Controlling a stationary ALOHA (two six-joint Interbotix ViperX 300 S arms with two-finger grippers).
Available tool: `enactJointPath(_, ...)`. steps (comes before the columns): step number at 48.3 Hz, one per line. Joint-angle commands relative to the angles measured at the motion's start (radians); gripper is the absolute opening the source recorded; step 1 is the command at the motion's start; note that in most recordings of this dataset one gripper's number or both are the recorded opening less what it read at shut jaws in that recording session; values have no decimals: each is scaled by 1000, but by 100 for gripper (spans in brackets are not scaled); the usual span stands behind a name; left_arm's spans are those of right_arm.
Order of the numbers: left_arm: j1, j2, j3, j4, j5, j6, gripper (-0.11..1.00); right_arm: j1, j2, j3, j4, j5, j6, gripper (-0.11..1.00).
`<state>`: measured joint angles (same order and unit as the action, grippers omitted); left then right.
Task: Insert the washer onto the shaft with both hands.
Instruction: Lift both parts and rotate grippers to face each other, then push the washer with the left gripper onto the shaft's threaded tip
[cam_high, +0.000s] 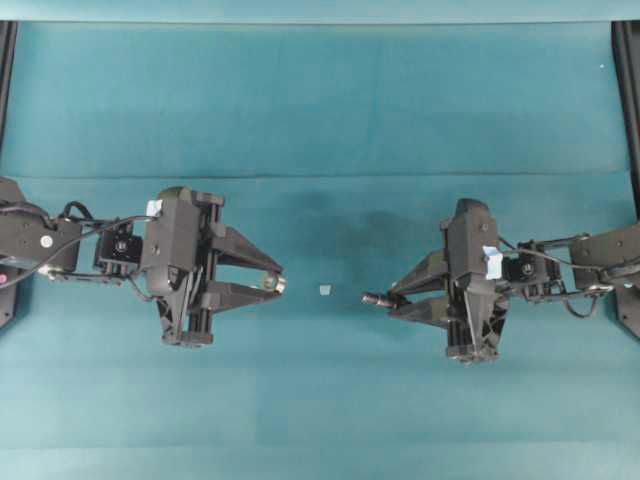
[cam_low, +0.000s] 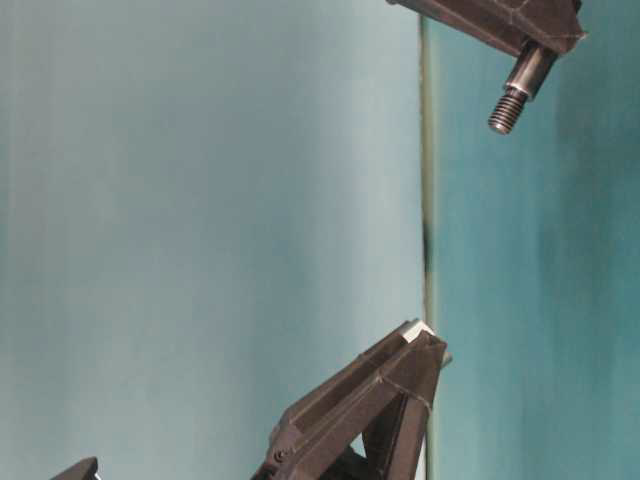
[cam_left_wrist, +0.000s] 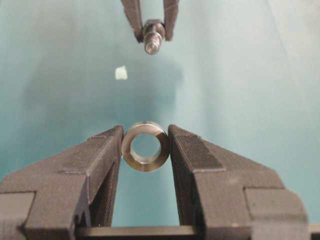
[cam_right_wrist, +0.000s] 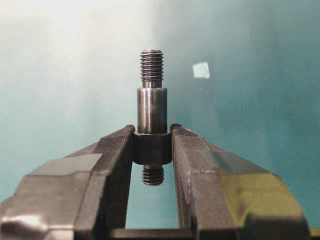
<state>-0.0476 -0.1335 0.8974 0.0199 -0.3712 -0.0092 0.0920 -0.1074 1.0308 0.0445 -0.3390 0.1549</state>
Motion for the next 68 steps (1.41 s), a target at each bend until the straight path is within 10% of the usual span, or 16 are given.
enactJointPath(1,-5,3,-28,2,-11,-3,36,5,-2,-6,0,-20,9,-1)
enactJointPath(68,-29,199,-187,0,-43,-8,36,17,94,-60,0,-130,6,-1)
